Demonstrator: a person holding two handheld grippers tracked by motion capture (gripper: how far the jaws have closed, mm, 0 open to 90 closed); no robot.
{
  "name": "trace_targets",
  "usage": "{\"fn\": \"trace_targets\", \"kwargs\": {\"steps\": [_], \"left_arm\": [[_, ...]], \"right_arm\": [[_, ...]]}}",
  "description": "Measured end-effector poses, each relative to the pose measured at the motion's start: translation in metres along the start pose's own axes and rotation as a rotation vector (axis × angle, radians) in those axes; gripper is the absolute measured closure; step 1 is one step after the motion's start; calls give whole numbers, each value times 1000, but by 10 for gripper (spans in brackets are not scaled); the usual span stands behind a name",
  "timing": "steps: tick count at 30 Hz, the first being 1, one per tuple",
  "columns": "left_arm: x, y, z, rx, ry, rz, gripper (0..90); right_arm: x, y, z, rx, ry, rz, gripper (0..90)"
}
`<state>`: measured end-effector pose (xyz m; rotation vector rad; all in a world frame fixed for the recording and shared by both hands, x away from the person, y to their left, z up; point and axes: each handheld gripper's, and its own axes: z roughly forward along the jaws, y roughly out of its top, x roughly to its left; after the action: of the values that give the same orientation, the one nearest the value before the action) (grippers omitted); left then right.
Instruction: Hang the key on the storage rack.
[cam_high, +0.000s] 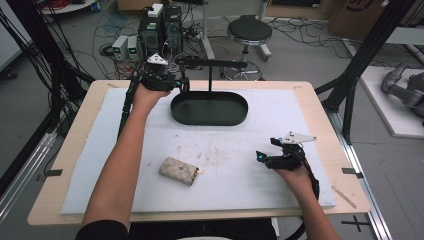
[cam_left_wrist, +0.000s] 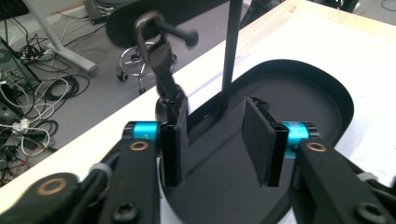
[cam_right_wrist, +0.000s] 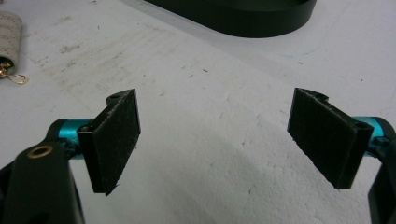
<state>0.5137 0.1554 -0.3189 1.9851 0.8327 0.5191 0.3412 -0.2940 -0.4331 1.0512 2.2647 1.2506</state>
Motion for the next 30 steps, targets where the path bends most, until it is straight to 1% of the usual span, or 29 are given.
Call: {"fn": "trace_targets", "kwargs": {"steps": [2,3,5,7,8,9,10,12,14,17,18,19,20,24,27,29,30], "left_arm": [[0,-3,-4,-2,-3,-8,538],[0,-6,-6,-5,-12,-11,523],[-1,-8,-9,-7,-15,-9,492],[-2,-15,-15,-5,-34,-10,450],[-3,-18,-16,-6,-45,-15,435],[-3,-18,-16,-6,-45,-15,423],[-5,-23,-21,-8,-52,-17,406],[-7,-29,-26,-10,-65,-16,393],[-9,-35,-31,-17,-78,-20,361],[-11,-42,-37,-22,-85,-19,326],[-14,-49,-42,-23,-90,-19,317],[-14,-49,-42,-23,-90,-19,311],[-18,-57,-47,-24,-101,-19,306],[-26,-70,-57,-17,-114,-14,270],[-32,-81,-65,-24,-124,-10,257],[-37,-88,-70,-40,-134,-27,252],[-39,-92,-72,-37,-136,-26,251]], "right_arm": [[0,0,0,1,-2,0,174],[0,0,0,1,-2,0,173],[0,0,0,2,-2,0,174],[0,0,0,1,0,-2,173],[0,0,0,4,0,-1,174],[0,0,0,3,1,0,174],[0,0,0,2,-1,-3,174],[1,0,0,5,-2,2,174],[1,0,1,6,0,-1,174],[0,0,0,4,-3,-1,174],[0,0,0,4,-3,0,174],[0,0,0,4,-5,-1,173],[0,0,0,5,-6,-1,174],[0,0,1,6,-2,-1,174],[1,0,2,11,1,3,173],[-1,0,3,8,4,1,174],[-1,0,3,9,4,3,174]]}}
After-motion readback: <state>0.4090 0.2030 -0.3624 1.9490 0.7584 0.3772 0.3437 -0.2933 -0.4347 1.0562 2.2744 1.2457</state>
